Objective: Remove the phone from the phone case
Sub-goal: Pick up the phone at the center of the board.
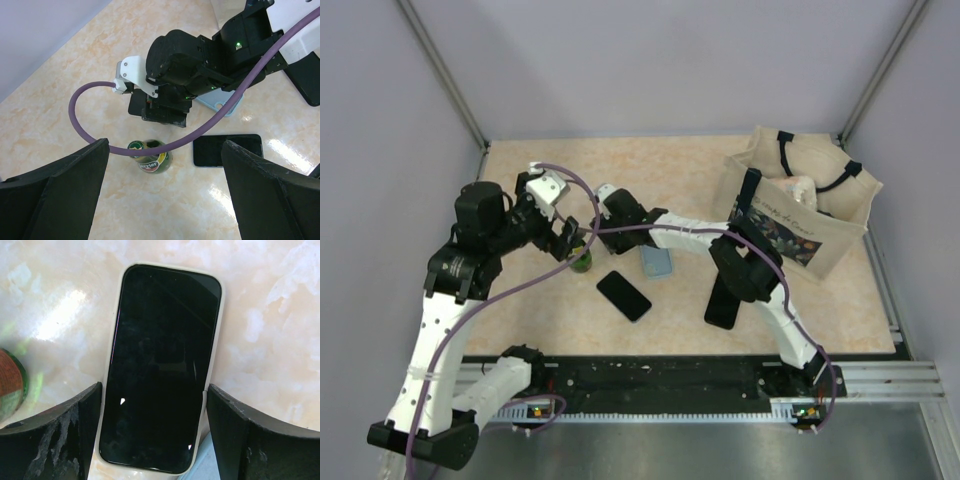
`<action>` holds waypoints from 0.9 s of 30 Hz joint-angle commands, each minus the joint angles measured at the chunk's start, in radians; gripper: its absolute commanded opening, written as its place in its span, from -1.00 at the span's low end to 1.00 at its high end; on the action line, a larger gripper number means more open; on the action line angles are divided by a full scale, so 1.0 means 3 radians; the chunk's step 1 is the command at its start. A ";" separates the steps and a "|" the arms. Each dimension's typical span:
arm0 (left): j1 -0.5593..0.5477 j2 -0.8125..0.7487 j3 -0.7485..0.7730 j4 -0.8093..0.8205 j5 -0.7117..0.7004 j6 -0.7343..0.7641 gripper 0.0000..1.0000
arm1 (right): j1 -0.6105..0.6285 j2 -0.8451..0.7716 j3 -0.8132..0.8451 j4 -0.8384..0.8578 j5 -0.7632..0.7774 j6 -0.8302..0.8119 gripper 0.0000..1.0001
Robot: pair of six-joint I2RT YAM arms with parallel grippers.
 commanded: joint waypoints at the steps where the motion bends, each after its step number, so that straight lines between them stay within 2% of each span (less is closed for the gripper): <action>1: 0.0024 -0.0070 -0.0021 0.0064 0.0065 -0.0016 0.98 | -0.0067 -0.0092 0.0147 -0.0713 0.0124 -0.0239 -0.88; 8: 0.0024 -0.0060 -0.0021 0.0084 0.0065 -0.0041 0.98 | -0.0123 -0.0194 0.0224 -0.0780 0.0012 -0.0234 -1.00; 27: 0.0024 -0.0019 0.0061 0.0110 0.0100 -0.0113 0.98 | -0.0328 -0.0573 0.0444 -0.0902 -0.0295 -0.0172 -1.00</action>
